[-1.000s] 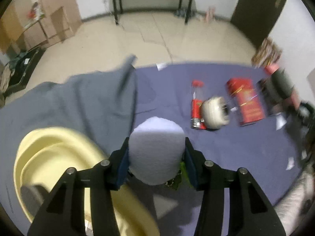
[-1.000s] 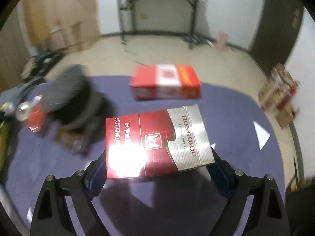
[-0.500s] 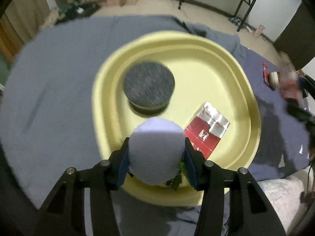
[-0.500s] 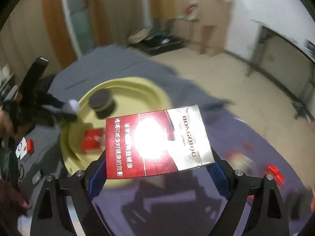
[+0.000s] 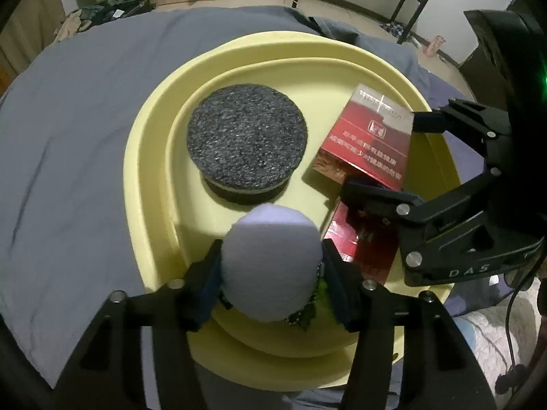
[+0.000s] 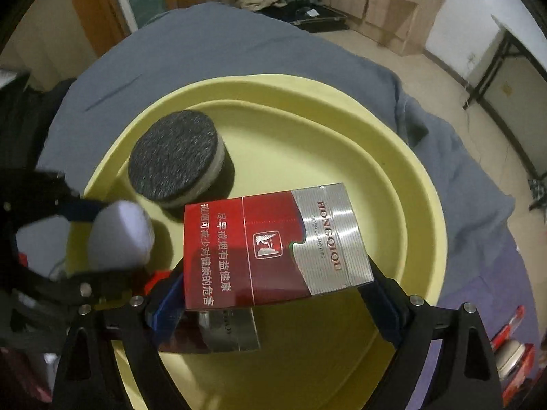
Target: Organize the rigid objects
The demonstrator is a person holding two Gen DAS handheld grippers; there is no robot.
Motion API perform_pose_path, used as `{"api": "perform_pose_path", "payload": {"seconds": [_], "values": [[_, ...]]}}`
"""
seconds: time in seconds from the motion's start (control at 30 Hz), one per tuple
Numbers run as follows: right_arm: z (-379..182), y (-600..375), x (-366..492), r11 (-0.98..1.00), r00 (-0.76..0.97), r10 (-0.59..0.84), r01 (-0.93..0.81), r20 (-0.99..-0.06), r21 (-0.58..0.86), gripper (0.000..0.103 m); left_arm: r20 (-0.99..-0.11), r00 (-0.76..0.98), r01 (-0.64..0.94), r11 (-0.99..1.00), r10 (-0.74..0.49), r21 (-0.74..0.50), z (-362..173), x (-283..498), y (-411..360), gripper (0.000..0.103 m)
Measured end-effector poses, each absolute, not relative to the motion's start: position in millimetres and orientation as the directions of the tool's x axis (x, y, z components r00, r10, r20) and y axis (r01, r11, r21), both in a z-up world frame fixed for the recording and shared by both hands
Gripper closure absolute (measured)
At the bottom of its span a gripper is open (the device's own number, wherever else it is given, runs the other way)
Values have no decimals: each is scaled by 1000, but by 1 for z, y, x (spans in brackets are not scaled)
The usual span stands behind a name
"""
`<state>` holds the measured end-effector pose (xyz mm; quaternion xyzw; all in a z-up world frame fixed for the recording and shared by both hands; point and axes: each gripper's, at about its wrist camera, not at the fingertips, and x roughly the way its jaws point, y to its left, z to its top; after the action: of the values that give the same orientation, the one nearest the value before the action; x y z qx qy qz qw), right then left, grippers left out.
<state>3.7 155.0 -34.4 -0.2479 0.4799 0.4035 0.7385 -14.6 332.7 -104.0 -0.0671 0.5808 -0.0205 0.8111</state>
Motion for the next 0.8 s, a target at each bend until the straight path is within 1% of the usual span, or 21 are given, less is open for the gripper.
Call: {"api": "perform_pose_path", "payload": {"seconds": [0.03, 0.07, 0.13, 0.17, 0.2, 0.27, 0.37, 0.47, 0.53, 0.63, 0.67, 0.73, 0.8], "values": [[-34, 156, 5, 555, 202, 362, -831, -910, 37, 6, -941, 322, -54, 990, -104, -128, -104, -16, 335, 38], [-32, 154, 2, 553, 200, 373, -832, -906, 44, 2, -939, 322, -54, 988, -120, -144, -101, -19, 336, 34], [-14, 147, -4, 522, 201, 443, -850, -874, 69, 1, -924, 346, -46, 981, -161, -188, -89, -30, 341, 18], [-5, 142, -6, 514, 205, 465, -855, -861, 74, 1, -918, 361, -44, 980, -165, -194, -83, -35, 341, 2], [6, 135, -10, 517, 218, 478, -853, -851, 72, 1, -913, 377, -48, 981, -155, -186, -77, -41, 342, 0], [29, 113, -10, 548, 247, 516, -831, -820, 95, 0, -895, 422, -46, 983, -143, -179, -59, -50, 338, 0], [54, 63, -1, 611, 307, 548, -782, -778, 122, 0, -888, 429, -25, 981, -164, -193, -39, -37, 317, 0], [65, -1, 13, 688, 385, 521, -718, -762, 108, 0, -866, 460, 36, 979, -195, -201, -19, -14, 275, 0], [65, -67, 26, 775, 497, 429, -631, -754, 25, 0, -852, 479, 105, 977, -213, -185, -8, 8, 234, 0], [60, -152, 40, 863, 600, 303, -502, -740, -53, 0, -838, 502, 186, 973, -215, -138, -6, 32, 171, 0], [56, -188, 46, 893, 625, 253, -445, -738, -72, 0, -835, 511, 217, 971, -205, -106, -7, 41, 146, 0], [46, -240, 55, 934, 645, 175, -347, -744, -82, 0, -835, 517, 275, 960, -186, -43, -18, 57, 102, 0], [34, -285, 61, 963, 639, 145, -266, -756, -40, 0, -848, 502, 322, 947, -168, 3, -32, 71, 71, 0]]}}
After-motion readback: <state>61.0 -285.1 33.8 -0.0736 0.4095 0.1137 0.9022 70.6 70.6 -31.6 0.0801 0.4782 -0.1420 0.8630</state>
